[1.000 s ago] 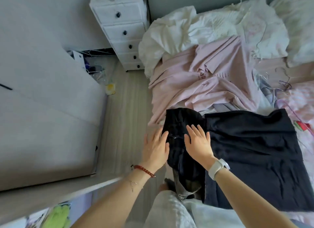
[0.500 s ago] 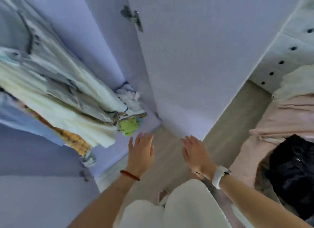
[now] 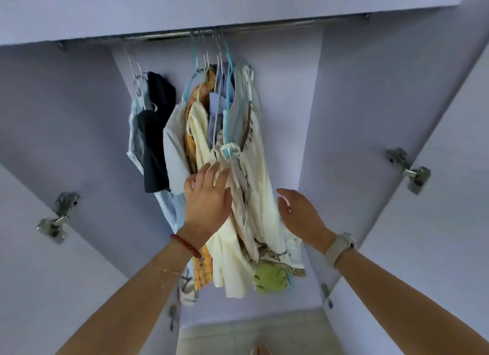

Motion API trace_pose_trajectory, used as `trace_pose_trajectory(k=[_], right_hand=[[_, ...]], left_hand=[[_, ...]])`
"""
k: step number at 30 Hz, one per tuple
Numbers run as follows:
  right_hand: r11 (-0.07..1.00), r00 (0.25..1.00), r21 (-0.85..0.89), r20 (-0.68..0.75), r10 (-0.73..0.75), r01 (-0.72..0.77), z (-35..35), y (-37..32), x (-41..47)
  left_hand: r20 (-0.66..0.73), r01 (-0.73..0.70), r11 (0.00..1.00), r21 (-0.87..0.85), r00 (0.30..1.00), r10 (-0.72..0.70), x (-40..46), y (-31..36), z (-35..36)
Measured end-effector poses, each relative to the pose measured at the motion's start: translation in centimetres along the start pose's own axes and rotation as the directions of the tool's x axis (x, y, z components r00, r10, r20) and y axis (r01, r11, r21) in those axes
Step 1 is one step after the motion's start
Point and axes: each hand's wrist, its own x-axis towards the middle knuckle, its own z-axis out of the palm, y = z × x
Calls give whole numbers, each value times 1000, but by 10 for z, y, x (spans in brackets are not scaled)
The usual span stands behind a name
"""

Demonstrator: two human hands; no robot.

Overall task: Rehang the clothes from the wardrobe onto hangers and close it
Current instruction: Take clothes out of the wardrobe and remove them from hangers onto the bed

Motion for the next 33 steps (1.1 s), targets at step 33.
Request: trace_pose_trajectory(k=[33], right_hand=[[816, 735, 578, -548, 398, -11, -40, -35, 100]], left_hand=[[-361, -340, 868, -362, 910, 206, 107, -34, 0]])
